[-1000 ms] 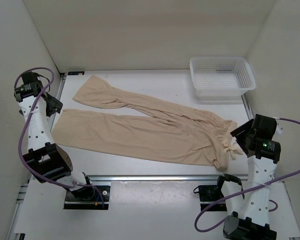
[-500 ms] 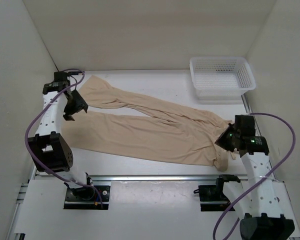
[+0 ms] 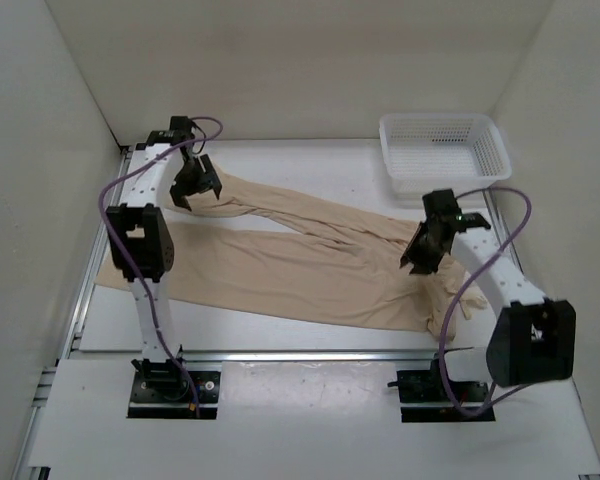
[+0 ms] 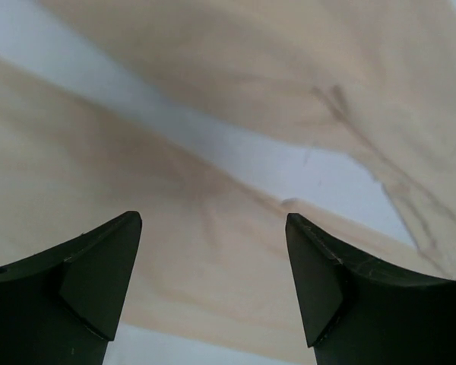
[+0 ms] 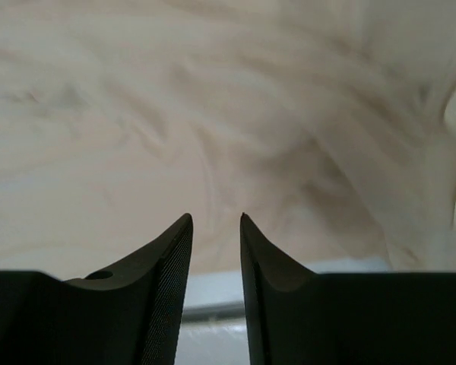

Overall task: Fold and stack the trousers
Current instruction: Flatten the trousers out

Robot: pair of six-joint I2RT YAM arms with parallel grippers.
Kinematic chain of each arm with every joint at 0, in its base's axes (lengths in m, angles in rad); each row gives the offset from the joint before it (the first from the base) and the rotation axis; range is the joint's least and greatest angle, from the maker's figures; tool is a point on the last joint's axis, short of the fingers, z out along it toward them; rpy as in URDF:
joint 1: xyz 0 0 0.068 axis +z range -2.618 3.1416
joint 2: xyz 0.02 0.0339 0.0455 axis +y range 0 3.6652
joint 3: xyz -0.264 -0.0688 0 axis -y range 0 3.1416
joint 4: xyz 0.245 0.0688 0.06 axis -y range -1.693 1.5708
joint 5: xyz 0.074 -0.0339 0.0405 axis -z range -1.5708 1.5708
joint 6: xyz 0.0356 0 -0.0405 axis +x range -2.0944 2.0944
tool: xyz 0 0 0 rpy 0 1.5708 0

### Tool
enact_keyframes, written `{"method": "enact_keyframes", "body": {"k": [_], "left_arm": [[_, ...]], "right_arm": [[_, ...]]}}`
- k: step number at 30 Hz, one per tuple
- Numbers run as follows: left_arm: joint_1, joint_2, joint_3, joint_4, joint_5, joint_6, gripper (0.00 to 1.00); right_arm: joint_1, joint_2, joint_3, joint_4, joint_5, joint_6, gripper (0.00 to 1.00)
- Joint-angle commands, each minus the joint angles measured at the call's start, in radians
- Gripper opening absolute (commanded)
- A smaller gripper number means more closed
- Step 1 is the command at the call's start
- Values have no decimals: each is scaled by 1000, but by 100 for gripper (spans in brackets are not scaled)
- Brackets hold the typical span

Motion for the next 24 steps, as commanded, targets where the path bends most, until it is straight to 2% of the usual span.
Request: {"method": "enact_keyframes", "body": {"k": [1, 4, 7, 10, 11, 15, 18, 19, 22, 24], "left_arm": [[5, 111, 201, -58, 26, 3, 88], [5, 212, 279, -69, 37, -6, 88], [5, 260, 288, -69, 19, -25, 86], [26, 238, 232, -51, -17, -57, 86], [52, 219, 172, -32, -17, -66, 86], [132, 88, 18, 80, -7, -66, 88], [170, 88, 7, 89, 6, -55, 88], [181, 117, 24, 89, 16, -55, 88], [181, 175, 78, 58, 16, -55, 88], [181, 198, 102, 58, 16, -55, 88]], "right_arm": [[-106, 87, 129, 104, -3, -61, 37], [-225, 189, 140, 213, -200, -61, 39], [-225, 292, 219, 201, -215, -85, 39], [-246, 315, 230, 201, -187, -95, 40], [-263, 315, 230, 201, -187, -105, 40], [-462, 306, 135, 259, -342, -105, 40], [-516, 279, 120, 253, -298, -150, 50], [-530, 279, 144, 230, -280, -159, 59], [-530, 297, 187, 221, -241, -159, 73], [-530, 334, 216, 210, -204, -126, 73]]}}
